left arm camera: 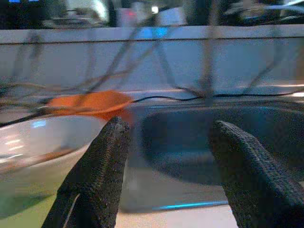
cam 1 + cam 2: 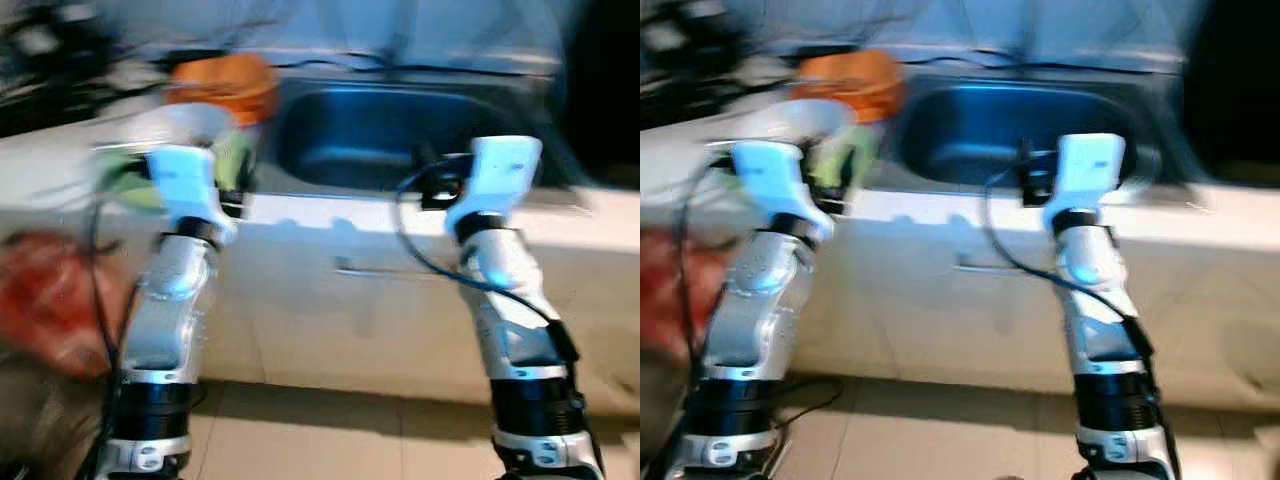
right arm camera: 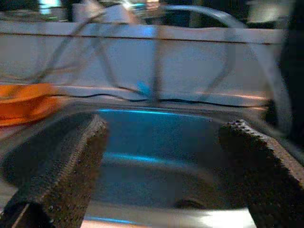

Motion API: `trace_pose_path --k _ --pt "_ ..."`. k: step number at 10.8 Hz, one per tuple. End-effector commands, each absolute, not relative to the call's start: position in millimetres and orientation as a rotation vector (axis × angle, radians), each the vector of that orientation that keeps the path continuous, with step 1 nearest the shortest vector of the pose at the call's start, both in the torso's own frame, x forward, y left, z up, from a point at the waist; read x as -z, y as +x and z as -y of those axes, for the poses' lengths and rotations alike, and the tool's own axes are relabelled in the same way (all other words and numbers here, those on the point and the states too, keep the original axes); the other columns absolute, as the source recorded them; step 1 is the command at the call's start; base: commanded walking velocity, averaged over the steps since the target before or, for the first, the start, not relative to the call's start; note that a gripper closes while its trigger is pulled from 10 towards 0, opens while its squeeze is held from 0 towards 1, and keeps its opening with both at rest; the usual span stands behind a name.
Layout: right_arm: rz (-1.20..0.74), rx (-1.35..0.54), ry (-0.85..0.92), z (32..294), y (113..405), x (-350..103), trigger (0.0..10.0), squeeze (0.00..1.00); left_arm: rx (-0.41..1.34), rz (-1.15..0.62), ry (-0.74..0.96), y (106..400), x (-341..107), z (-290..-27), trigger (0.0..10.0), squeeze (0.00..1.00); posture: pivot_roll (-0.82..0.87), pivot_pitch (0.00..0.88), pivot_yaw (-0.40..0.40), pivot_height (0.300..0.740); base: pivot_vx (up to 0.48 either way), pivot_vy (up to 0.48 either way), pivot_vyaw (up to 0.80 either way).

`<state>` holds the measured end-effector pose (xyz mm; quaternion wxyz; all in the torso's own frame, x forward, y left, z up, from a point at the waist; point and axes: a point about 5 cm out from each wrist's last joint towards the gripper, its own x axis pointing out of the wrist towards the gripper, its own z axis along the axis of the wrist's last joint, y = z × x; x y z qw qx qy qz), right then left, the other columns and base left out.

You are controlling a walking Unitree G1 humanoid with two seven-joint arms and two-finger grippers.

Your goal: Kitchen organization

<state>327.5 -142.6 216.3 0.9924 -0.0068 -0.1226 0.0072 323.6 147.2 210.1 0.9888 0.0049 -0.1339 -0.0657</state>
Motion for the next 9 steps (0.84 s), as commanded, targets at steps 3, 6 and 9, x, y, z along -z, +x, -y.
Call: trace_pose_path --k 3,6,9 --pt "0.251 -0.008 -0.017 142.6 326.3 -216.5 10.0 0.00 0.146 0.266 0.005 323.1 -210.8 -146.3 10.0 0.00 -0.01 0.051 0.035 0.740 0.000 0.000 -0.78" --pt "0.256 -0.024 -0.023 141.0 326.1 -215.9 10.0 0.00 0.123 0.261 -0.010 323.5 -210.4 -147.2 10.0 0.00 -0.01 0.049 0.035 0.740 0.000 0.000 -0.52" --pt "0.284 -0.048 -0.026 136.1 326.1 -220.9 10.0 0.00 0.115 0.269 -0.018 324.1 -212.6 -147.9 10.0 0.00 0.00 0.045 0.033 0.740 0.106 0.000 0.00"
